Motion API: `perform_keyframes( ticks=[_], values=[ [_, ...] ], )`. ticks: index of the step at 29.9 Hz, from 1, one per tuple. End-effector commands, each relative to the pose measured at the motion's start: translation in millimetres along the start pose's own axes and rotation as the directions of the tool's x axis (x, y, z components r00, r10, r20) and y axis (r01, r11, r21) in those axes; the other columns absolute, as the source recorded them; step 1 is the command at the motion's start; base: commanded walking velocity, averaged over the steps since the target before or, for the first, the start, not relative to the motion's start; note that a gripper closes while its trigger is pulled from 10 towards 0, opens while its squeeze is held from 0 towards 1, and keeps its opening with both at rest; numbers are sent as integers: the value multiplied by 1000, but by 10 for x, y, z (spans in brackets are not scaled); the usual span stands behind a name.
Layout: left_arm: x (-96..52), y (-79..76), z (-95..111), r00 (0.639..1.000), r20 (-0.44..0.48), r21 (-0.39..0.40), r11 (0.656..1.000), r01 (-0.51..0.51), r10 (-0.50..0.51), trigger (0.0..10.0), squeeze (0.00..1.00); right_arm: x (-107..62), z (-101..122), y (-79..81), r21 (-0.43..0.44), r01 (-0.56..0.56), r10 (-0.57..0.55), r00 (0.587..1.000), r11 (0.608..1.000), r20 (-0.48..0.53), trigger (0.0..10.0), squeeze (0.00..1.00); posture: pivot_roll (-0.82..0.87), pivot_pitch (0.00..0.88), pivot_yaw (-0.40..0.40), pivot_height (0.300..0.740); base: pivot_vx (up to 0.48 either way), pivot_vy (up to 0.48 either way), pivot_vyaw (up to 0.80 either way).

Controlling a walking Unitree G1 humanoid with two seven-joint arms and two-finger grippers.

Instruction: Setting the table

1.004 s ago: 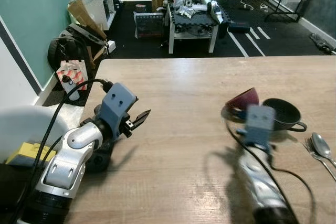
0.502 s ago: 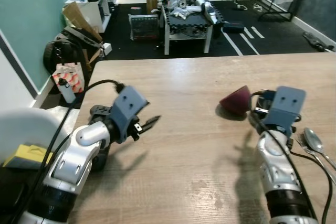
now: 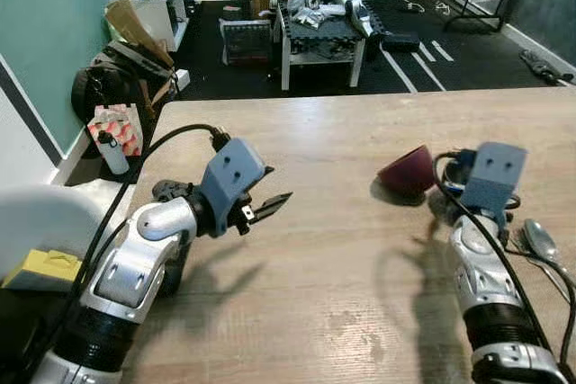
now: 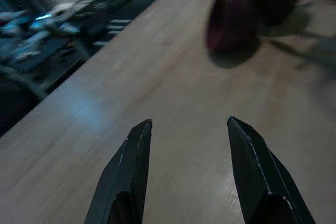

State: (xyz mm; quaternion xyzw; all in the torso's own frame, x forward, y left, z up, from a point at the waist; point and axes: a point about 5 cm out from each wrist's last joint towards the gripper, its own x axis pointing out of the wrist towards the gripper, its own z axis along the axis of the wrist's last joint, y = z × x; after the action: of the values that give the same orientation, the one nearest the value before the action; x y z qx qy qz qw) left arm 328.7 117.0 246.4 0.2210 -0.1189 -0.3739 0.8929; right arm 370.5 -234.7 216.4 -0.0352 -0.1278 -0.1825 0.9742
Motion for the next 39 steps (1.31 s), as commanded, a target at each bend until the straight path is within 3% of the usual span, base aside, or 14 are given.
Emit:
perform_keyframes(
  ticks=[1,4,7,8,10,11,12,24,39],
  values=[
    [-35,53,-28,996,-10,-6,996,-88,88,10000,0,-45,31,20,28,-74,73,997,997,30,10000,0,157,156,87,740,0,0,0],
    [-71,236,-64,927,-16,-103,921,-375,375,10000,0,-196,106,133,221,-167,156,986,961,64,10000,0,150,159,86,740,0,0,0],
    [-134,293,-94,875,-30,-124,867,-483,484,10000,0,-296,172,194,347,-187,167,982,919,89,10000,0,149,159,84,740,0,0,0],
    [-134,293,-94,875,-30,-124,867,-483,484,10000,0,-296,172,194,347,-187,167,982,919,89,10000,0,149,159,84,740,0,0,0],
    [-190,329,-89,842,-32,-133,833,-537,538,10000,0,-392,247,279,437,-222,186,975,871,124,10000,0,149,154,82,740,0,0,0],
    [-190,329,-89,842,-32,-133,833,-537,538,10000,0,-392,247,279,437,-222,186,975,871,124,10000,0,149,154,82,740,0,0,0],
    [-223,364,-76,825,-35,-121,817,-563,564,10000,0,-480,294,360,468,-271,220,962,841,160,10000,0,149,150,82,740,0,0,0],
    [-172,389,-116,788,-61,-146,775,-615,613,10000,0,-632,185,411,483,-279,263,959,830,102,10000,0,131,134,86,740,0,0,0],
    [-169,361,-144,772,-67,-173,755,-633,632,10000,0,-620,132,322,463,-247,243,968,851,68,10000,0,119,115,73,740,0,0,0]
  ],
)
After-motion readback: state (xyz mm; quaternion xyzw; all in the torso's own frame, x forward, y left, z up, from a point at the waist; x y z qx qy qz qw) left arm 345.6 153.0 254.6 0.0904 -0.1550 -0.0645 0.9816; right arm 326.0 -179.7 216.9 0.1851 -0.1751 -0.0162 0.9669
